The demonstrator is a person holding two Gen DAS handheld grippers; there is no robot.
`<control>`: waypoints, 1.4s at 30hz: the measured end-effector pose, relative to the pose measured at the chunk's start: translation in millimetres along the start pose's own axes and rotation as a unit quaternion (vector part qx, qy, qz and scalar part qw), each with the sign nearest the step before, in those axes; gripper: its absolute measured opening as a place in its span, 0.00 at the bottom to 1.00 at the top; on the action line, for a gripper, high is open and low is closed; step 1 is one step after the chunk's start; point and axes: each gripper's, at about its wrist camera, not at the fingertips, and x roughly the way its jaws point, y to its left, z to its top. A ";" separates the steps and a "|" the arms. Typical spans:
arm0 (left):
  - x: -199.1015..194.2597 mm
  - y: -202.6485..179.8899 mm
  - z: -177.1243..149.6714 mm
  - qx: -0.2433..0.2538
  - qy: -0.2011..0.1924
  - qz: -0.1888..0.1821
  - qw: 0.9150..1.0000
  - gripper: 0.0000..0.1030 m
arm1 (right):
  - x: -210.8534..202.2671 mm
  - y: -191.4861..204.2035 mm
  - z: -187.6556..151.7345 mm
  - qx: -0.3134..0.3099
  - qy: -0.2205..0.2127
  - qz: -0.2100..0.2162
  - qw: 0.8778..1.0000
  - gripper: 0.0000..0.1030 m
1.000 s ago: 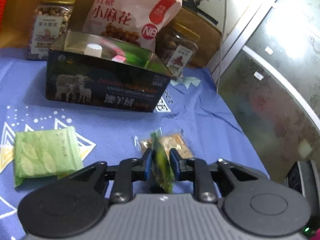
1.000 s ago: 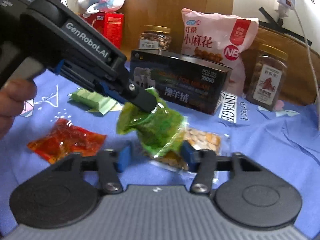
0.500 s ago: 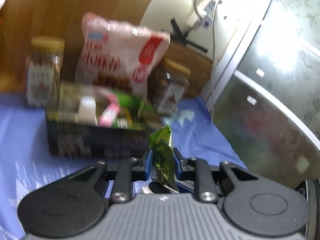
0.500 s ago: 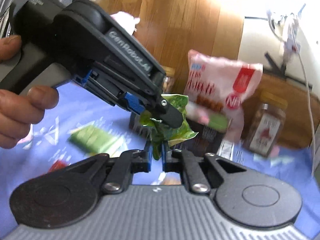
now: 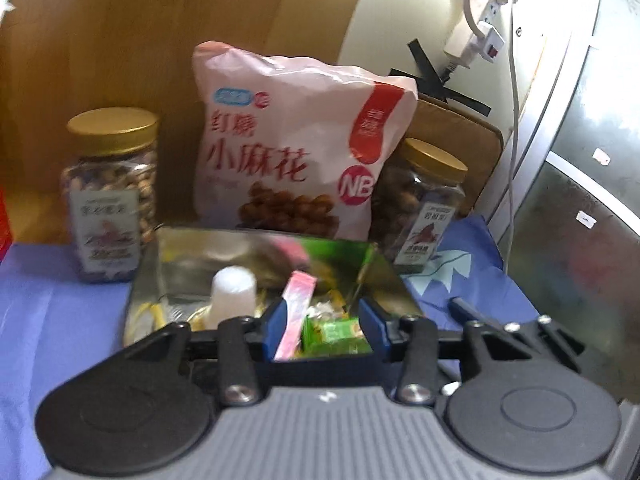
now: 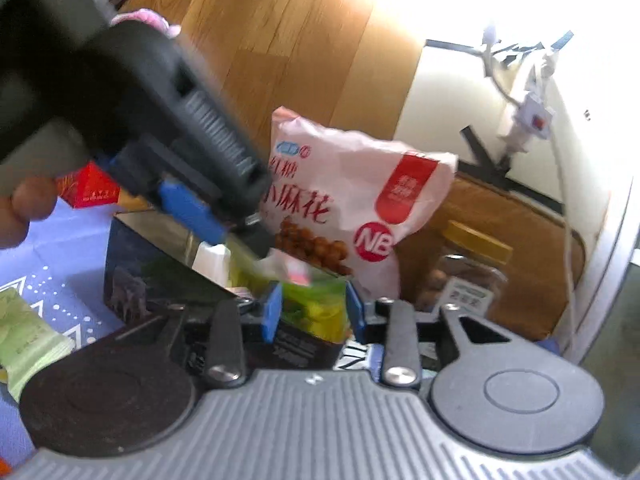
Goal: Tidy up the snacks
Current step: 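Grasp the pale green biscuit packet with the left tool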
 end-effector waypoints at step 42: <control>-169.3 97.8 -177.0 -0.148 0.023 0.077 0.986 0.37 | -69.8 134.0 0.5 0.036 0.143 0.394 0.907 0.25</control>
